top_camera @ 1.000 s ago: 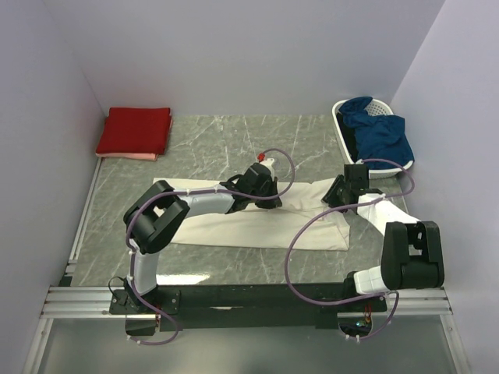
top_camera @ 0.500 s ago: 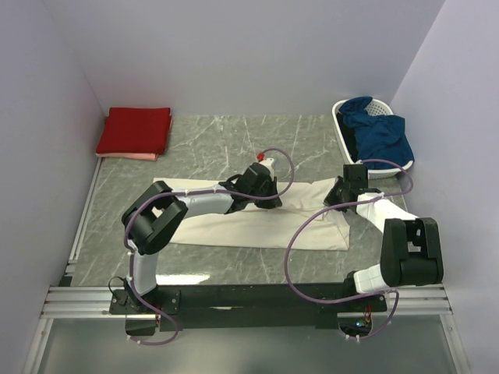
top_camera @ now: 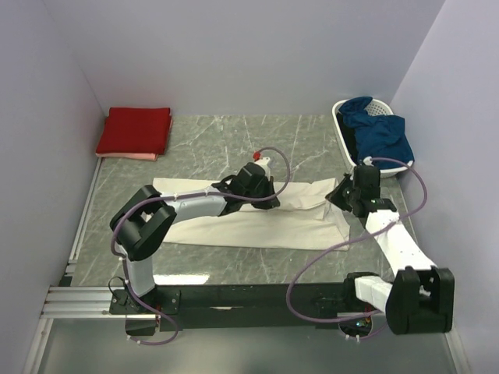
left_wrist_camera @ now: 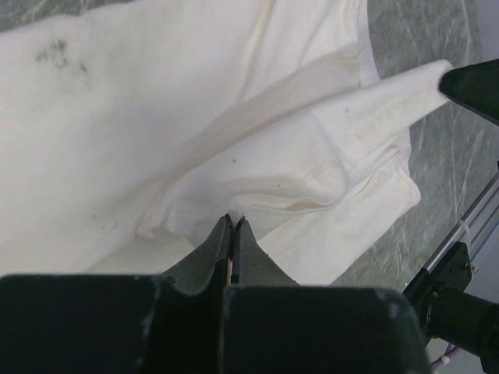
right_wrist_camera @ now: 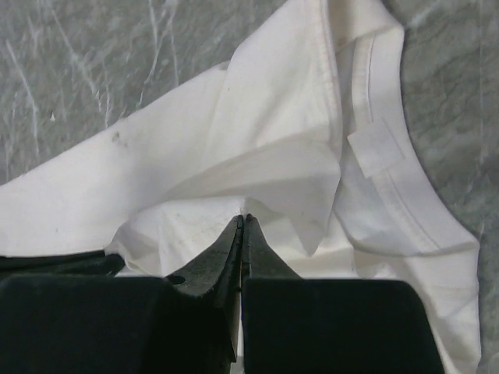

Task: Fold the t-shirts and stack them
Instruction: Fold the tshirt

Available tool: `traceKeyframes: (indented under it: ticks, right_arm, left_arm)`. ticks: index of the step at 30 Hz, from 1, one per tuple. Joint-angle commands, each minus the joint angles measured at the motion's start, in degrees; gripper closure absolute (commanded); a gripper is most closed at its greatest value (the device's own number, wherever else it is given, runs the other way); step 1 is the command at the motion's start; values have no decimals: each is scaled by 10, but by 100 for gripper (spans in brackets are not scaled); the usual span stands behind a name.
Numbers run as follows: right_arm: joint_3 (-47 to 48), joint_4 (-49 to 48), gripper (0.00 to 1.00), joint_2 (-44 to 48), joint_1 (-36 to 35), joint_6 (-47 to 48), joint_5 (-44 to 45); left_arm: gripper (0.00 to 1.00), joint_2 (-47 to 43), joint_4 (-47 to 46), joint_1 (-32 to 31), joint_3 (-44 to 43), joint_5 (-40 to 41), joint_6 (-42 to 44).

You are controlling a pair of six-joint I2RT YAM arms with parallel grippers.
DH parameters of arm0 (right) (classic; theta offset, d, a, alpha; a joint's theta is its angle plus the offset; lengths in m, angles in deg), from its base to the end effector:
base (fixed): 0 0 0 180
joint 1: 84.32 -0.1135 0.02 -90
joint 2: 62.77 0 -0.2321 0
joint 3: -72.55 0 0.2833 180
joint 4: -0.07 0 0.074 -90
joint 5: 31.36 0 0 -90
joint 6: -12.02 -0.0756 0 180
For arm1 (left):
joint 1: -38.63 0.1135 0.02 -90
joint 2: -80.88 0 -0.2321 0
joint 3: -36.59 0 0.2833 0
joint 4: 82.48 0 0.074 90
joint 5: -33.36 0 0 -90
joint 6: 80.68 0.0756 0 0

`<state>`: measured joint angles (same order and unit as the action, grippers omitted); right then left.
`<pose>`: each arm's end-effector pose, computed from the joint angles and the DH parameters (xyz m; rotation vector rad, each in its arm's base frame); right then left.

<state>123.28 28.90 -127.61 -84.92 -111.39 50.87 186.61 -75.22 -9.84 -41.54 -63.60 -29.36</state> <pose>0.3050 0.0134 0.1531 0.5983 2.2788 0.4528 0.2957 -0.3477 0.1205 0.2750 2.3366 -0.9499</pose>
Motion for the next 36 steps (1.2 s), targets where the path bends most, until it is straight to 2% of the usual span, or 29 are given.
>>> traceKeyframes:
  ticks: [1,13,23,27,29,31,32,36]
  right_arm:
    - [-29,45,100,53,3,8,-27]
    - [-132,92,100,207,-3,-24,-111]
    - [-128,191,100,299,-6,-54,-121]
    - [-109,230,100,321,-6,-54,-107]
    - [-110,239,96,327,-6,-54,-113]
    - [-112,244,85,338,-5,-52,-116]
    - [-108,251,74,342,-6,-50,-112]
    - [-89,270,58,354,-5,-46,-112]
  left_arm:
    - [99,-38,-14,-4,20,-19,-12]
    - [99,-84,-57,-5,115,-31,-43]
    - [97,-91,-81,-7,146,-48,-46]
    - [92,-91,-83,-8,147,-57,-44]
    - [89,-100,-84,-8,152,-53,-46]
    - [83,-107,-78,-8,156,-46,-44]
    - [81,-116,-75,-8,157,-42,-43]
    - [68,-149,-44,-8,160,-17,-39]
